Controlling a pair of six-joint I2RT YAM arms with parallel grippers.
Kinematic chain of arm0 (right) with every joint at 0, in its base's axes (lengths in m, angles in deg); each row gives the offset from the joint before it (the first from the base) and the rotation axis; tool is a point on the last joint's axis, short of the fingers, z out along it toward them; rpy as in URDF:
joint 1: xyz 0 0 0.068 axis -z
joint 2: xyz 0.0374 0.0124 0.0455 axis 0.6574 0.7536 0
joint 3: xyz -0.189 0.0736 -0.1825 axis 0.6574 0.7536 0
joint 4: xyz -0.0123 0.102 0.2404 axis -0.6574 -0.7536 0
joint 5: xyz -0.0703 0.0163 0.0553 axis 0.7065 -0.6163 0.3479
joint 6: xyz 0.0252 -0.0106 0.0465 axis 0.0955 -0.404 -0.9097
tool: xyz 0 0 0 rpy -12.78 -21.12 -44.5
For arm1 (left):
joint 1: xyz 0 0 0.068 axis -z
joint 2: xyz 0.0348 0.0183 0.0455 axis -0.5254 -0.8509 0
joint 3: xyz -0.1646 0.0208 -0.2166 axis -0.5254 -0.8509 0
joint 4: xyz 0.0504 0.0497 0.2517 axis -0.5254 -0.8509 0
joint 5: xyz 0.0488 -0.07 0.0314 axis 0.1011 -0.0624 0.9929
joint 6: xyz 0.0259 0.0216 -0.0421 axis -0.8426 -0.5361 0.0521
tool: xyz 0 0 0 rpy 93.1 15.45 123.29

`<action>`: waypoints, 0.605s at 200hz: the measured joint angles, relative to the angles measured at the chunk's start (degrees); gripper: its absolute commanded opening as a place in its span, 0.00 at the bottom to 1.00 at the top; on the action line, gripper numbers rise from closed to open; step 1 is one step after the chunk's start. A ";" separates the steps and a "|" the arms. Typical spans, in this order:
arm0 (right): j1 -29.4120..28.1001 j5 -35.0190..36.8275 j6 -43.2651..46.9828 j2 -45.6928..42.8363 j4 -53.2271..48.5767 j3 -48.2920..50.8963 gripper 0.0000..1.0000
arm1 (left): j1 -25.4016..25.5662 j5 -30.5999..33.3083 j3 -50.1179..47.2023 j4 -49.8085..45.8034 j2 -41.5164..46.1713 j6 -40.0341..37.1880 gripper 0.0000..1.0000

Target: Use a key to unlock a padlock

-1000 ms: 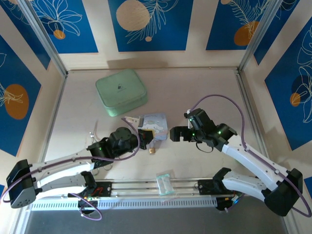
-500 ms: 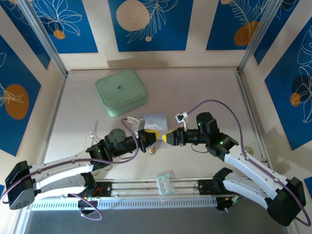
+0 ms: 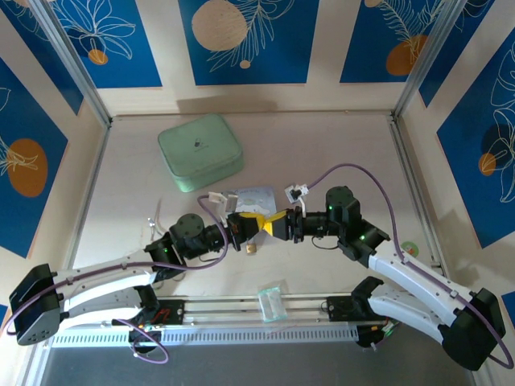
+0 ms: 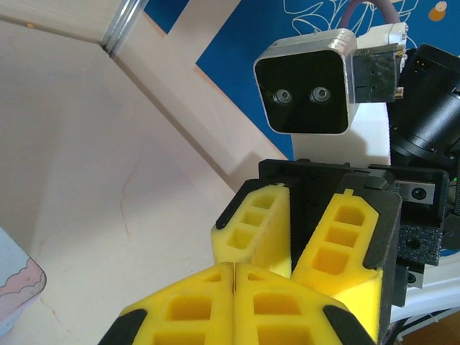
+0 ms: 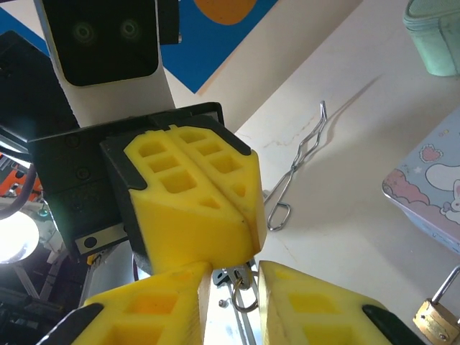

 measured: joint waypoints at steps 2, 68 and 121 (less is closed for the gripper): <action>0.00 -0.02 0.02 0.04 0.15 0.02 0.21 | 0.00 0.02 -0.07 0.00 0.00 0.11 0.00; -0.04 -0.79 -0.02 0.81 2.89 1.57 0.21 | -0.11 0.15 -1.27 0.90 0.02 1.29 0.00; 0.17 -1.42 -0.48 -0.42 4.26 3.67 0.27 | -0.09 0.52 -1.73 1.20 0.26 1.42 0.00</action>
